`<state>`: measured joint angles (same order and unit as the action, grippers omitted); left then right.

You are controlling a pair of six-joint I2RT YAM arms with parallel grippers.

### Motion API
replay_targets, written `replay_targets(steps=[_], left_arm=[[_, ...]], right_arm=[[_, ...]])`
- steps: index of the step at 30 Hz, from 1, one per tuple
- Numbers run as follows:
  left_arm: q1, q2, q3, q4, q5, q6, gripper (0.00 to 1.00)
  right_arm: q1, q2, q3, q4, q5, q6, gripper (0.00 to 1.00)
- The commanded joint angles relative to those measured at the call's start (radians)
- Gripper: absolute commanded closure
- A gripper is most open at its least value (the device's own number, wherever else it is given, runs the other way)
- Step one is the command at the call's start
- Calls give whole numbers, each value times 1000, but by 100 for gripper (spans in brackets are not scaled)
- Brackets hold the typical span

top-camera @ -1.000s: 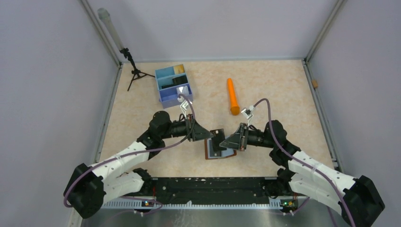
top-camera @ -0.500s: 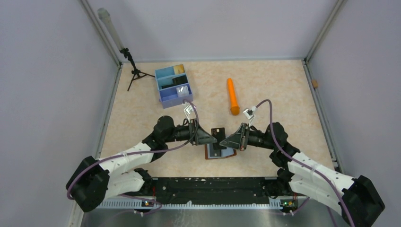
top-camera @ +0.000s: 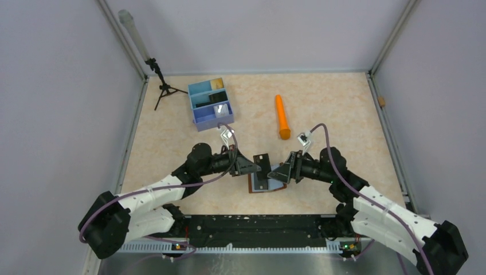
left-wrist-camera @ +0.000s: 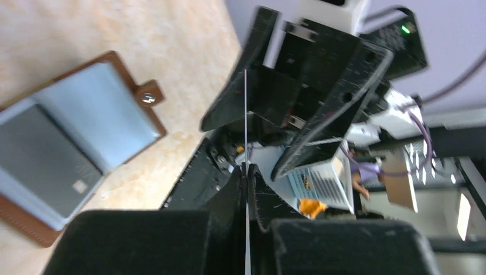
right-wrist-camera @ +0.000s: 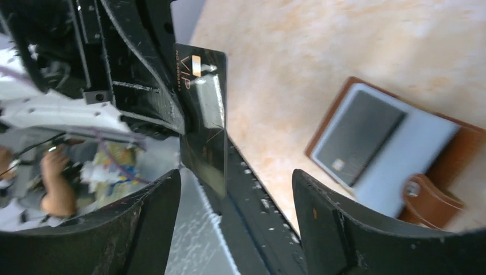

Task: Put the credit cards into the card holder
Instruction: Insert the credit card into the card holder.

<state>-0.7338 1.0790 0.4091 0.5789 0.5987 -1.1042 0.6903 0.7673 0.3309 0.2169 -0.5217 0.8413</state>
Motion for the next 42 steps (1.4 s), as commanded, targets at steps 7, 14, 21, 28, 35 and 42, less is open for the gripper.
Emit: replay_targets(steps=[7, 14, 21, 28, 35, 42], left_arm=[[-3, 4, 3, -285, -252, 65, 100], [-4, 84, -22, -228, -242, 21, 100], [-6, 137, -32, -189, -225, 5, 100], [-7, 158, -41, -185, -235, 4, 100], [-9, 180, -32, -182, -236, 8, 100], [-11, 223, 1, -179, -229, 11, 100]], right_arm=[[10, -34, 158, -558, 485, -179, 26], [95, 102, 201, -583, 642, -146, 26], [179, 245, 257, -564, 725, -135, 27], [231, 356, 311, -573, 787, -121, 32], [246, 400, 316, -581, 828, -88, 42], [247, 428, 309, -597, 858, -74, 51]])
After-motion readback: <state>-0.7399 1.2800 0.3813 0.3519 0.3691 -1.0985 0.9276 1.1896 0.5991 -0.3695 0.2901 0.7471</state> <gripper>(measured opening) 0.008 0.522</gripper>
